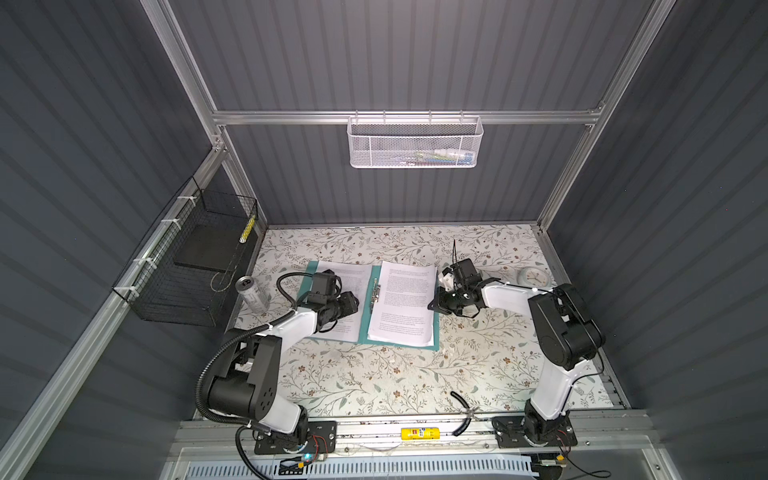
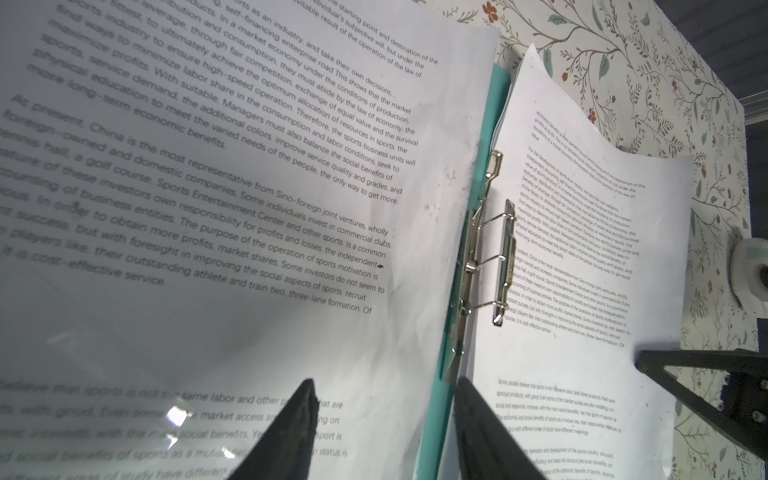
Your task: Put the files into the folder
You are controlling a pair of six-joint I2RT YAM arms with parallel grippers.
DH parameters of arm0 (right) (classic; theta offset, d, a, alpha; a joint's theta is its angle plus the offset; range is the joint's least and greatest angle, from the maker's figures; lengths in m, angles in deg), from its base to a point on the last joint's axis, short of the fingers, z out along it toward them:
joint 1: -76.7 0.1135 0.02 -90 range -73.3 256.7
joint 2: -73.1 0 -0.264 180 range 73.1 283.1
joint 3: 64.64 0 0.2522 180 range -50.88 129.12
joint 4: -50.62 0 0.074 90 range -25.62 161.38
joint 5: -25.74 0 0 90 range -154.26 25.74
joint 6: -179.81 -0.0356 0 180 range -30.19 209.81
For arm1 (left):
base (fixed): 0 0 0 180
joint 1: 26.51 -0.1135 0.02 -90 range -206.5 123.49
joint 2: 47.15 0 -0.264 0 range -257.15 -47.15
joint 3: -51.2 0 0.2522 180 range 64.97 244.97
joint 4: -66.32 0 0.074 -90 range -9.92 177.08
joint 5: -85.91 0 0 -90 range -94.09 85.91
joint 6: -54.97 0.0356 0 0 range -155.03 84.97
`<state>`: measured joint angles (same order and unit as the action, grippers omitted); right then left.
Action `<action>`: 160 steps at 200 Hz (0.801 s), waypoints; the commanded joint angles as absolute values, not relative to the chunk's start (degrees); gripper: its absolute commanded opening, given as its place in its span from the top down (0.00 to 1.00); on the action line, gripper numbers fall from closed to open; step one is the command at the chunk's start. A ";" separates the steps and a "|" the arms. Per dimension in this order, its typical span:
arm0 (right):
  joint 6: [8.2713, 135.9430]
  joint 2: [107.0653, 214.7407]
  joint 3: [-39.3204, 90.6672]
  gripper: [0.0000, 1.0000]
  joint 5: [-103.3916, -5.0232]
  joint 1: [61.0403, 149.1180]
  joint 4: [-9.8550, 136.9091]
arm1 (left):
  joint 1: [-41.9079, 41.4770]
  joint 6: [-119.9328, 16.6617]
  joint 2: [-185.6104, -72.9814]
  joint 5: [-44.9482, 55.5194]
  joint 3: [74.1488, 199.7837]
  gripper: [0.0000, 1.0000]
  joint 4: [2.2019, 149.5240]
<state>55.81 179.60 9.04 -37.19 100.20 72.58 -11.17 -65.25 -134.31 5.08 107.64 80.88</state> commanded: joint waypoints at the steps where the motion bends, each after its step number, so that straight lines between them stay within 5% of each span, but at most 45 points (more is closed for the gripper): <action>1: 57.44 180.64 9.56 1.00 -36.22 99.98 73.58 | -10.95 -65.09 -134.08 5.14 107.55 0.46 81.14; 21: 57.71 181.82 10.39 0.99 -35.35 99.99 74.12 | -10.95 -65.04 -133.74 3.60 108.07 0.42 82.34; 47: 57.55 180.75 10.46 0.38 -35.64 99.94 75.43 | -10.99 -64.35 -133.63 -5.44 112.22 0.28 88.73; 74: 57.29 176.53 9.38 0.02 -37.72 99.98 75.74 | -11.61 -62.06 -138.39 -14.39 121.04 0.23 96.90; 160: 56.34 167.03 5.05 0.01 -38.94 96.66 72.51 | -23.77 -61.24 -152.35 -13.72 134.50 0.21 106.33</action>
